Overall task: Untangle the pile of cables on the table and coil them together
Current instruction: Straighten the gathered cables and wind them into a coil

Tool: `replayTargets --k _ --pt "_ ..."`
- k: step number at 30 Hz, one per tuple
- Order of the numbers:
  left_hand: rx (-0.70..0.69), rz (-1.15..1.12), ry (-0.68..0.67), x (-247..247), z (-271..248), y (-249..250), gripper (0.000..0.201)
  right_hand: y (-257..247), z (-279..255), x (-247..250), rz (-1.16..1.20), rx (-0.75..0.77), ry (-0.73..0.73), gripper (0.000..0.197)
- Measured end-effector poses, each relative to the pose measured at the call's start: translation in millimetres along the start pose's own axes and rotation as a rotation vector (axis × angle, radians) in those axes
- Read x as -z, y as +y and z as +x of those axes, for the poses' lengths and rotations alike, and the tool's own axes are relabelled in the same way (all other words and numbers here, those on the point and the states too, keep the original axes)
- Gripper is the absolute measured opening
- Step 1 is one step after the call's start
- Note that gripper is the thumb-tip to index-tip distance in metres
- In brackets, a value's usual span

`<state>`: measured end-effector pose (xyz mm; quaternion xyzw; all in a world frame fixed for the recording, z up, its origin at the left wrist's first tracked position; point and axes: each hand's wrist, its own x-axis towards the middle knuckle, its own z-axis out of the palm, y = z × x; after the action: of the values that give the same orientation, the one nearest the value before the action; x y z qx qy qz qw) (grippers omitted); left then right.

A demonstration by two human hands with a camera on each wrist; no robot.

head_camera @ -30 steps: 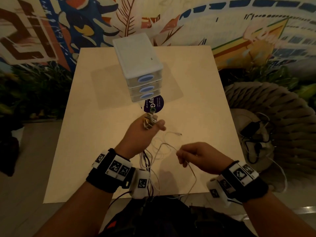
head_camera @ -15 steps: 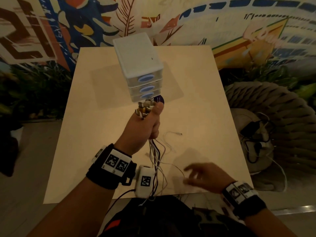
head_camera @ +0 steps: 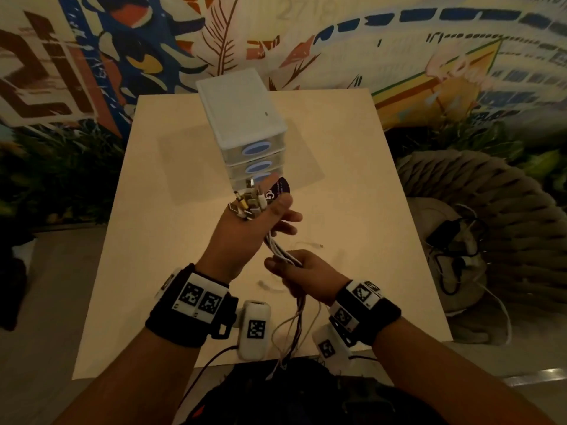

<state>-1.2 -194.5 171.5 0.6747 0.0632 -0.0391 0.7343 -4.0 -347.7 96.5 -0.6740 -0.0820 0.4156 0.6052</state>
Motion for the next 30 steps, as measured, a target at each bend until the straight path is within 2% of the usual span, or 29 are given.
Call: replayTargets --k 7,11,14,16,18,20,24,28,30 --pt "0.201 -0.034 -0.103 -0.2 -6.1 -19.7 0.021 15.8 1.1 4.4 -0.013 -0.010 0.068 0.046" --pt "0.179 -0.249 -0.049 -7.1 -3.6 -18.9 0.025 24.8 -5.4 3.4 0.087 -0.055 0.088 0.046" --pt "0.178 -0.449 0.020 -8.3 1.8 -7.2 0.017 44.1 -10.8 7.1 0.183 -0.121 0.022 0.052" --pt "0.144 -0.485 0.044 -1.9 8.6 0.3 0.009 61.9 -17.3 13.4 0.159 -0.176 0.011 0.052" --pt "0.121 -0.462 0.074 6.4 13.6 5.8 0.023 81.8 -25.5 21.9 0.121 -0.213 0.023 0.052" --pt "0.115 -0.452 0.099 14.2 15.8 11.6 0.027 102.4 -33.5 30.3 0.029 -0.250 0.046 0.053" --pt "0.176 -0.513 0.096 27.0 13.9 16.6 0.010 129.9 -52.2 39.8 -0.354 -0.386 0.044 0.054" --pt "0.244 -0.498 0.102 33.0 7.9 13.7 0.031 131.1 -60.9 38.8 -0.646 -0.347 -0.074 0.053" --pt "0.273 -0.509 0.088 36.0 4.8 13.9 0.034 126.3 -62.7 42.2 -0.747 -0.335 -0.164 0.045"
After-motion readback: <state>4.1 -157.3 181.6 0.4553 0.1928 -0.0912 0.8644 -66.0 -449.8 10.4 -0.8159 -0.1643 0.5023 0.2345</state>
